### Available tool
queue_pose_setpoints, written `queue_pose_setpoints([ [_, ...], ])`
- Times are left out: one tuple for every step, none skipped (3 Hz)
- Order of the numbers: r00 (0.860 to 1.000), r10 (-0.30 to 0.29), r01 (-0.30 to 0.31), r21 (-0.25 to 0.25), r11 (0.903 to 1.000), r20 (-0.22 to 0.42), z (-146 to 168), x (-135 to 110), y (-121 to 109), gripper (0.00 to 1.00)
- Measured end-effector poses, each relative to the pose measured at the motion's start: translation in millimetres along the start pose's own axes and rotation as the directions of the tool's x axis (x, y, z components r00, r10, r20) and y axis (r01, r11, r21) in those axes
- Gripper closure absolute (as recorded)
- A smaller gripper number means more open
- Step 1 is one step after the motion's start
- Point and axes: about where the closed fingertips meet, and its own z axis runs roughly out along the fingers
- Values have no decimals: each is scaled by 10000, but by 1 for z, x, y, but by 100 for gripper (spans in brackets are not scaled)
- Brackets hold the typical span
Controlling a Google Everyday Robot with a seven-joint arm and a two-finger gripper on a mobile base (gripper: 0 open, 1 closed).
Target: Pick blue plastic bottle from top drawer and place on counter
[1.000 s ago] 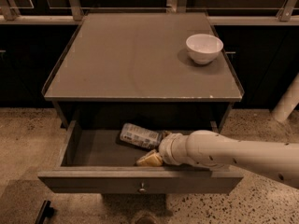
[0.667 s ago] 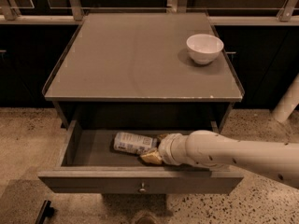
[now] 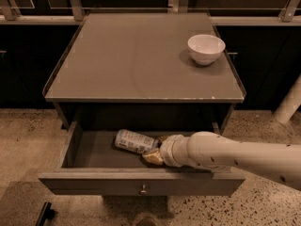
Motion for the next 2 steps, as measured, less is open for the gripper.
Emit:
queue_pose_setpoints([
  [9999, -142, 143, -186, 9997, 49, -19, -18, -3, 100],
  [9989, -365, 359, -201, 9992, -295, -72, -51, -12, 100],
])
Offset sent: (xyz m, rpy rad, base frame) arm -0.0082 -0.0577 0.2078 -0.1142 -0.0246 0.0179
